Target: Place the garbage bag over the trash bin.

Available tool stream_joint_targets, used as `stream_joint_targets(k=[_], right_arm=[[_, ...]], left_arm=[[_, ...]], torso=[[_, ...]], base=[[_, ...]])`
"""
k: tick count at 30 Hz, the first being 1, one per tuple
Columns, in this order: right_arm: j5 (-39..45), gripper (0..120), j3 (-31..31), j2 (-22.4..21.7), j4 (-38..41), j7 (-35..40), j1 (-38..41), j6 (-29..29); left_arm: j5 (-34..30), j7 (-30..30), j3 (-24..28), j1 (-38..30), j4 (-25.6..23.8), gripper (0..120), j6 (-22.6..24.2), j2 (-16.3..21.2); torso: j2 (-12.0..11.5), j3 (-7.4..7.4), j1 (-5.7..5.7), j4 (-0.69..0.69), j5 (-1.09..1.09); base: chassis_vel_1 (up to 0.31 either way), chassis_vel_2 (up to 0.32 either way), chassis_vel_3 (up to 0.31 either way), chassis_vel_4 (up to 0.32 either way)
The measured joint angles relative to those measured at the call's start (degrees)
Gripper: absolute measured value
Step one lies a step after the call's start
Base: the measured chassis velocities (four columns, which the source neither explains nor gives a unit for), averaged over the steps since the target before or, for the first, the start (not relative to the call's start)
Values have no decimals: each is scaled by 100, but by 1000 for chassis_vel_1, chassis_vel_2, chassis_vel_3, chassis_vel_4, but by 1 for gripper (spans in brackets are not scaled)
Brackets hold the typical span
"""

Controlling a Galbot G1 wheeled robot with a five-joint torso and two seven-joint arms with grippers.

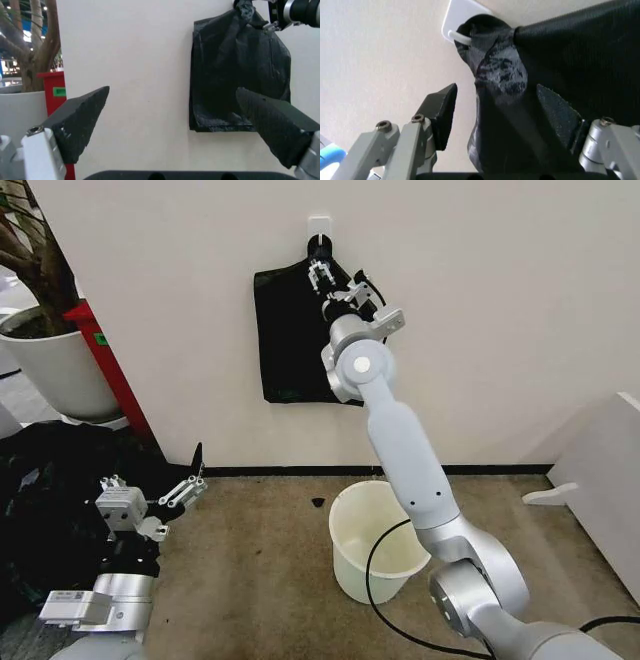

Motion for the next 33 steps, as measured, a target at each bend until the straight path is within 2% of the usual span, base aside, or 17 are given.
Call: stream_joint_targets(k=[14,17,21,23,27,30,33], right_arm=[[0,57,38,-5,-165,-33,192,3],[-3,44,26,-6,-184,-35,211,10],[-1,35,16,-6,-181,-22,215,17],[3,23,-12,-6,-157,-11,204,22],[18,14,-28,-6,-134,4,196,23],[144,0,-37,-7,-83,18,196,15],[180,0,-50,-7,-60,3,178,3]], left_arm=[[28,13,3,49,-62,100,-18,10],[28,14,3,49,-63,100,-19,1],[11,41,4,45,-63,100,-64,-2],[-11,102,5,39,-54,100,-110,5],[-12,138,6,31,-52,100,-121,12],[-4,181,6,22,-52,100,-123,11],[9,196,7,28,-52,100,-141,9]], torso=[[0,0,0,0,0],[0,0,0,1,0],[0,0,0,1,0],[0,0,0,0,0],[0,0,0,1,0],[0,0,0,0,0],[0,0,0,0,0]], base=[[0,0,0,0],[0,0,0,0],[0,0,0,0],[0,0,0,0],[0,0,0,0],[0,0,0,0],[0,0,0,0]])
